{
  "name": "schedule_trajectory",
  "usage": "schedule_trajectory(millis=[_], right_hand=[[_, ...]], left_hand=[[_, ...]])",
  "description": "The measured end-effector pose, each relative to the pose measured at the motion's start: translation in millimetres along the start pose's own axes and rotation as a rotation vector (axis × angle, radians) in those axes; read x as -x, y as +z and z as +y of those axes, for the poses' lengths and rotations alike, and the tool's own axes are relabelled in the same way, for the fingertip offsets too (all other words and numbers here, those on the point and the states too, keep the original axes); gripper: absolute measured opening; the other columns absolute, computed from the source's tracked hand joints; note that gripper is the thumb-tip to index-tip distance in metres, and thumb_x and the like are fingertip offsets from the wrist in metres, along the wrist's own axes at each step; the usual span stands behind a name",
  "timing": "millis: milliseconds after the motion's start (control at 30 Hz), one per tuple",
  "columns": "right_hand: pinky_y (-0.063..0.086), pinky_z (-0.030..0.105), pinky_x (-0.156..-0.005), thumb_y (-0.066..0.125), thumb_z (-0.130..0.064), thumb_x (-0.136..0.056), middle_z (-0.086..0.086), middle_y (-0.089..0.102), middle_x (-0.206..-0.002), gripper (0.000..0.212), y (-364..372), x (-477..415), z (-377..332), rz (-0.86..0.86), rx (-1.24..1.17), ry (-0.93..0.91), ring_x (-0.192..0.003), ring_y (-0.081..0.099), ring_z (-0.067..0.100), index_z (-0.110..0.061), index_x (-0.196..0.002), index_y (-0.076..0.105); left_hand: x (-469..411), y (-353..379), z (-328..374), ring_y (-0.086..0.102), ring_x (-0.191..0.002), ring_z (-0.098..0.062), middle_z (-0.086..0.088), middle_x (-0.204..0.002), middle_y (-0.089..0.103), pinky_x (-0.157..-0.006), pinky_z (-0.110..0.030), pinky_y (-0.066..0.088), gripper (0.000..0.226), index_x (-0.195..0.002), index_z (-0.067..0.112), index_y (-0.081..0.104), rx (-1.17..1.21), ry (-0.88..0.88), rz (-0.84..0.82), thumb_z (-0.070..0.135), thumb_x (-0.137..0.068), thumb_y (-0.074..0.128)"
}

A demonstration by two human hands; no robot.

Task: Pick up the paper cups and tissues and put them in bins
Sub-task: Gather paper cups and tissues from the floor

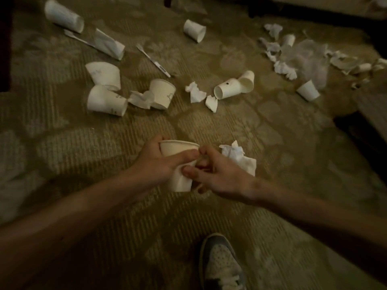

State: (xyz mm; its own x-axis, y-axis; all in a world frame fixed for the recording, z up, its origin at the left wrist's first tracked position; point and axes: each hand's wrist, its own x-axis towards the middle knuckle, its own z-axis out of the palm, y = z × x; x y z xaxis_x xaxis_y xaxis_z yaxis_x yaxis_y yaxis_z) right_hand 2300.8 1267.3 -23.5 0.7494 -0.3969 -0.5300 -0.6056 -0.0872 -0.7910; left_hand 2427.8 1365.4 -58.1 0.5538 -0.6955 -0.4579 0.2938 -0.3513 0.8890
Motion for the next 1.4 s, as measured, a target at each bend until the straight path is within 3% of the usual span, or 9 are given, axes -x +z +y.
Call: schedule_trajectory(millis=[200, 400, 533, 733, 933, 1100, 1233, 1333, 1400], right_hand=[[0.047, 0.018, -0.063, 0.069, -0.04, -0.085, -0.01, 0.064, -0.087, 0.026, -47.7, 10.7, 86.0, 0.289, 0.315, -0.143, -0.076, 0.06, 0.003, -0.024, -0.103, 0.059], [0.048, 0.035, -0.088, 0.075, -0.051, -0.076, 0.006, 0.053, -0.127, 0.075, -89.9, 3.0, 154.4, 0.54, 0.595, 0.145, -0.114, 0.052, 0.021, -0.01, -0.13, 0.045], [0.042, 0.022, -0.059, 0.065, -0.037, -0.09, 0.0, 0.065, -0.088, 0.023, -95.7, -3.0, 170.0, 0.513, 0.546, 0.026, -0.074, 0.058, 0.012, -0.015, -0.094, 0.062], [0.038, 0.028, -0.064, 0.06, -0.029, -0.096, -0.004, 0.053, -0.076, 0.021, -108.2, 8.8, 147.3, 0.715, 0.337, -0.308, -0.073, 0.05, 0.015, -0.014, -0.08, 0.057], [0.055, 0.032, -0.065, 0.051, -0.031, -0.1, 0.003, 0.067, -0.089, 0.02, -131.2, 9.0, 112.3, 0.635, -0.026, -0.268, -0.079, 0.066, 0.013, -0.017, -0.093, 0.063], [0.054, 0.028, -0.066, 0.051, -0.017, -0.097, -0.013, 0.057, -0.099, 0.036, -129.7, -19.3, 115.7, 0.666, 0.012, -0.321, -0.088, 0.061, 0.005, -0.053, -0.093, 0.044], [0.044, 0.034, -0.071, 0.046, -0.006, -0.089, 0.008, 0.052, -0.101, 0.029, -96.7, -44.1, 147.3, 0.387, 0.412, -0.437, -0.092, 0.054, 0.026, -0.01, -0.112, 0.064], [0.044, 0.042, -0.081, 0.041, -0.036, -0.09, 0.014, 0.051, -0.103, 0.042, -68.5, -53.2, 159.2, 0.204, 0.641, -0.448, -0.099, 0.049, 0.033, -0.01, -0.111, 0.068], [0.036, 0.052, -0.098, 0.032, -0.06, -0.087, 0.015, 0.045, -0.132, 0.059, -51.6, -61.7, 157.8, 0.106, 0.7, -0.424, -0.123, 0.038, 0.033, -0.02, -0.119, 0.061]], left_hand=[[-6.1, 40.4, 2.0, 0.066, -0.088, -0.015, 0.002, -0.103, 0.065, -0.059, -0.027, 0.053, 0.089, -0.111, 0.029, 0.056, -0.144, -0.096, -0.065, 0.065, -0.031, 0.074], [-16.8, 73.6, 5.8, 0.066, -0.082, -0.008, 0.005, -0.097, 0.068, -0.057, -0.023, 0.049, 0.072, -0.105, 0.028, 0.058, -0.243, -0.069, 0.0, 0.063, -0.043, 0.072], [-9.2, 77.9, 0.3, 0.066, -0.071, 0.006, 0.011, -0.084, 0.069, -0.044, -0.011, 0.045, 0.07, -0.098, 0.036, 0.058, -0.305, -0.066, -0.051, 0.067, -0.037, 0.073], [-7.4, 68.4, 10.3, 0.069, -0.072, 0.0, 0.02, -0.081, 0.07, -0.049, -0.019, 0.052, 0.072, -0.1, 0.034, 0.059, -0.239, -0.059, 0.029, 0.065, -0.037, 0.075], [1.1, 70.7, 26.2, 0.071, -0.075, -0.005, 0.016, -0.081, 0.073, -0.059, -0.026, 0.058, 0.066, -0.096, 0.03, 0.06, -0.167, -0.032, 0.117, 0.058, -0.039, 0.076], [11.7, 78.0, 30.6, 0.071, -0.079, -0.004, 0.015, -0.086, 0.073, -0.063, -0.025, 0.058, 0.064, -0.098, 0.029, 0.061, -0.144, 0.011, 0.128, 0.057, -0.047, 0.087], [14.5, 71.1, 29.0, 0.069, -0.072, 0.001, 0.02, -0.08, 0.07, -0.053, -0.016, 0.051, 0.051, -0.095, 0.032, 0.058, -0.242, 0.066, 0.096, 0.052, -0.056, 0.084], [14.4, 56.8, 29.4, 0.069, -0.072, 0.0, 0.019, -0.082, 0.071, -0.052, -0.015, 0.05, 0.058, -0.096, 0.033, 0.059, -0.267, 0.042, 0.1, 0.058, -0.052, 0.087], [13.6, 48.1, 27.9, 0.069, -0.073, 0.0, 0.019, -0.084, 0.07, -0.049, -0.015, 0.05, 0.062, -0.096, 0.032, 0.06, -0.282, 0.016, 0.103, 0.063, -0.046, 0.081]])
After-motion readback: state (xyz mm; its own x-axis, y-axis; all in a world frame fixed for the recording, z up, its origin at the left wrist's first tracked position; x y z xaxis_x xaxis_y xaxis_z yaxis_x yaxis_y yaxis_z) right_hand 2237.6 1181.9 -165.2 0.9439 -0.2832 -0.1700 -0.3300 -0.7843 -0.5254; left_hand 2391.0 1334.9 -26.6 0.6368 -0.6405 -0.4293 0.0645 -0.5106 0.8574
